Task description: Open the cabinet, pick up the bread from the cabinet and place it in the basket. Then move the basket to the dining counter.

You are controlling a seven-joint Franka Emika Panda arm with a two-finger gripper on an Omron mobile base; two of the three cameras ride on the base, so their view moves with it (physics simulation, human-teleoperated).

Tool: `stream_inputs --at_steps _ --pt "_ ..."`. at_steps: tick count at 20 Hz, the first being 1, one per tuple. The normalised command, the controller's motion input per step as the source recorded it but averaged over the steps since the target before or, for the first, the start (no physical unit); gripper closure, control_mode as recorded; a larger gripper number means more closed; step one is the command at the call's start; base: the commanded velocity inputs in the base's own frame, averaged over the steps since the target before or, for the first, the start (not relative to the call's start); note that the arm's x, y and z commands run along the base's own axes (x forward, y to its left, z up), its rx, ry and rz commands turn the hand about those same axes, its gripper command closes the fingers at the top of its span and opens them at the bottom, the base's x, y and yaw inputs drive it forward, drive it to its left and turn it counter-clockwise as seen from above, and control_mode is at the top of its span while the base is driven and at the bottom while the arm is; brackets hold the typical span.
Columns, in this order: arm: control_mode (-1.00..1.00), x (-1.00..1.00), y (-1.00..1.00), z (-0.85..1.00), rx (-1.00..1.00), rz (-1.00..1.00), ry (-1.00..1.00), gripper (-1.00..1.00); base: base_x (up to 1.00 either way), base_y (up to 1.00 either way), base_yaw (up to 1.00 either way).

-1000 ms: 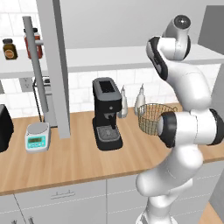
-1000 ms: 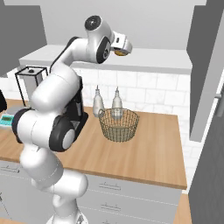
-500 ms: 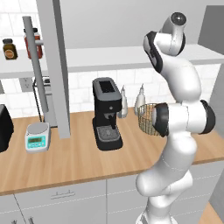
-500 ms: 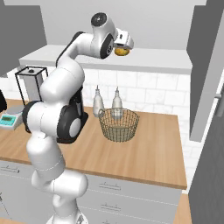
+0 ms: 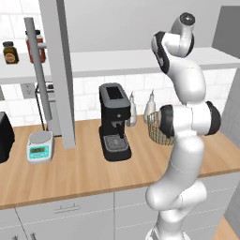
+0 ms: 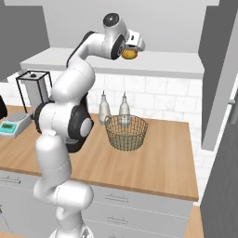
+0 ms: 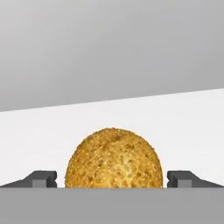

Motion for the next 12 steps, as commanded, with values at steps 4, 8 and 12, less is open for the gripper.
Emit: stream_inputs --at_steps 4,8,12 --pt "-1.00 0.36 0.00 -0.03 0.00 0.00 0.06 -1.00 0.00 0.00 0.00" --pt "-1.00 0.19 -0.06 -0.16 -0.01 0.00 0.08 -1.00 0.00 0.00 0.00" --pt "-1.00 0.01 -0.12 -0.28 -0.04 0.00 0.03 -1.00 0.00 0.00 0.00"
